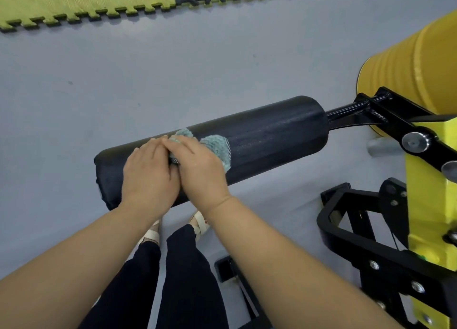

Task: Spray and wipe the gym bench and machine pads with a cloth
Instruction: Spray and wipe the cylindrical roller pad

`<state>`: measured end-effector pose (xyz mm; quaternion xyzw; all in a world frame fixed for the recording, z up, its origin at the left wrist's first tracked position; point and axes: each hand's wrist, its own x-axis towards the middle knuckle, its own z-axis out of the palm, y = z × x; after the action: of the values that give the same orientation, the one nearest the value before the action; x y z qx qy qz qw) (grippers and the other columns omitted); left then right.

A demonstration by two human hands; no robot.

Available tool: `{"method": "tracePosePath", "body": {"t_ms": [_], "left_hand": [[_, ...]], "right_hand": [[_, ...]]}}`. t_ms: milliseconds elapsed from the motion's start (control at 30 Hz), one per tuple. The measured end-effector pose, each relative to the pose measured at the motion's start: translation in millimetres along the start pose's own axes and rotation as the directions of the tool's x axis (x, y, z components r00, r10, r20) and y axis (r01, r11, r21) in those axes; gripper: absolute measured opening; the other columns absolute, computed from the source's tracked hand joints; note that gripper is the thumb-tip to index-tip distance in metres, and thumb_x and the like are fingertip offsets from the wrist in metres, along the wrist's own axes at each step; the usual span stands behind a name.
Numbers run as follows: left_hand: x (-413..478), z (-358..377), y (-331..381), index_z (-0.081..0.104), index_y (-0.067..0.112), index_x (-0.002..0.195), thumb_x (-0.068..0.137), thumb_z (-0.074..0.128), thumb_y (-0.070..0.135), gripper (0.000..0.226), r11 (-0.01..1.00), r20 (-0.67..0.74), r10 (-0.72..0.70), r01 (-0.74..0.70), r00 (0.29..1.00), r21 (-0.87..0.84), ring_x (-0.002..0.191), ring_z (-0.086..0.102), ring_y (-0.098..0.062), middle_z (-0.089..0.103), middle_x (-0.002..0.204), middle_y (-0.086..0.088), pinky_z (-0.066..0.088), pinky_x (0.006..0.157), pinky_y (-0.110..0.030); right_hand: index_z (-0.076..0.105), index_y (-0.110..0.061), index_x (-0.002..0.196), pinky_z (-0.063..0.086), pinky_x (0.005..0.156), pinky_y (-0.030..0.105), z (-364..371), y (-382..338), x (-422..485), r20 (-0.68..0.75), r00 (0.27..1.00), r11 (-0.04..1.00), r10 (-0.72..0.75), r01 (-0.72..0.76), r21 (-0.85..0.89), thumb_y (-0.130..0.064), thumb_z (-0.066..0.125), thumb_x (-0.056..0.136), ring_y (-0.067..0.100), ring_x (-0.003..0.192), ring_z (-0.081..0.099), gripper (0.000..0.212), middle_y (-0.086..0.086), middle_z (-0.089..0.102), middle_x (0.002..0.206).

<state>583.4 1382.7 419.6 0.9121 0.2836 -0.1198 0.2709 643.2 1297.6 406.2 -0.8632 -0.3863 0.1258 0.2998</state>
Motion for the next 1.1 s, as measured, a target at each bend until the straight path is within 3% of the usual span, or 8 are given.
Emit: {"method": "tracePosePath", "body": {"t_ms": [167,300,433,567,667,833,1000,1100], "left_hand": [[1,-17,-26,0.05,0.011,0.132,0.086,0.032,0.033,0.054,0.996,-0.026,-0.085,0.086,0.996,0.032,0.131,0.037,-0.03,0.046,0.14,-0.01,0.023,0.109,-0.043],[-2,-21,-38,0.043,0.018,0.138,0.089,0.026,0.041,0.057,0.983,0.078,-0.122,0.11,0.989,0.145,0.132,0.035,-0.029,0.043,0.143,-0.005,0.022,0.11,-0.042],[-15,-22,-35,0.052,0.015,0.132,0.092,0.047,0.029,0.043,0.984,0.021,-0.083,0.079,0.996,0.158,0.124,0.042,-0.034,0.05,0.136,-0.008,0.029,0.102,-0.047],[-29,-11,-40,0.065,0.008,0.113,0.078,0.058,0.024,0.04,0.984,-0.077,0.01,0.004,0.997,0.179,0.099,0.055,-0.041,0.062,0.114,-0.014,0.04,0.086,-0.051],[-30,-10,-41,0.064,0.009,0.116,0.075,0.069,0.018,0.042,0.988,-0.071,-0.01,0.021,0.997,0.155,0.101,0.053,-0.041,0.061,0.117,-0.014,0.037,0.088,-0.051],[-30,-15,-43,0.055,0.008,0.124,0.083,0.055,0.011,0.042,0.997,-0.113,-0.068,0.065,0.991,-0.031,0.108,0.052,-0.036,0.06,0.12,-0.011,0.036,0.094,-0.046],[-35,-29,-55,0.041,0.004,0.136,0.084,0.038,0.02,0.054,0.873,-0.19,-0.303,0.192,0.934,-0.448,0.127,0.038,-0.03,0.046,0.135,-0.015,0.027,0.107,-0.037],[-31,-23,-68,0.033,0.008,0.143,0.096,0.036,0.015,0.048,0.823,-0.066,-0.383,0.308,0.922,-0.478,0.136,0.027,-0.025,0.034,0.147,-0.012,0.021,0.113,-0.036]], "right_hand": [[0.065,-0.015,0.116,0.024,0.106,0.058,-12,33,-1,0.144,0.977,0.947,-0.156,0.189,-0.26,-0.028,0.053,0.084,0.034,0.12,0.052,0.036,0.008,0.062,0.124],[0.069,-0.01,0.109,0.025,0.104,0.055,-35,67,-5,0.196,0.931,0.892,-0.307,0.353,-0.282,-0.005,0.039,0.079,0.039,0.113,0.057,0.042,0.015,0.063,0.121],[0.069,-0.004,0.106,0.031,0.106,0.054,-100,136,-11,-0.045,0.999,0.932,0.011,-0.027,-0.362,0.007,0.041,0.081,0.04,0.109,0.056,0.04,0.019,0.063,0.117],[0.067,-0.005,0.111,0.033,0.108,0.033,-123,160,1,-0.229,0.926,0.868,0.3,-0.365,-0.337,0.009,0.043,0.084,0.031,0.118,0.052,0.039,0.014,0.06,0.122],[0.066,-0.01,0.113,0.033,0.108,0.038,-85,119,17,-0.334,0.835,0.822,0.437,-0.522,-0.229,0.005,0.041,0.087,0.026,0.122,0.05,0.039,0.01,0.059,0.126],[0.072,-0.01,0.096,0.039,0.085,0.031,-4,16,7,-0.245,0.955,0.958,0.167,-0.216,-0.188,0.008,0.039,0.067,0.033,0.09,0.064,0.047,0.012,0.069,0.101],[0.068,-0.003,0.11,0.043,0.099,0.043,32,-65,-13,0.08,0.996,0.985,-0.031,0.016,0.174,-0.002,0.037,0.077,0.03,0.109,0.058,0.045,0.014,0.066,0.113],[0.067,-0.004,0.112,0.04,0.104,0.036,-5,-35,1,-0.075,0.996,0.982,0.044,-0.029,0.185,0.007,0.035,0.07,0.028,0.112,0.058,0.054,0.014,0.064,0.116]]}}
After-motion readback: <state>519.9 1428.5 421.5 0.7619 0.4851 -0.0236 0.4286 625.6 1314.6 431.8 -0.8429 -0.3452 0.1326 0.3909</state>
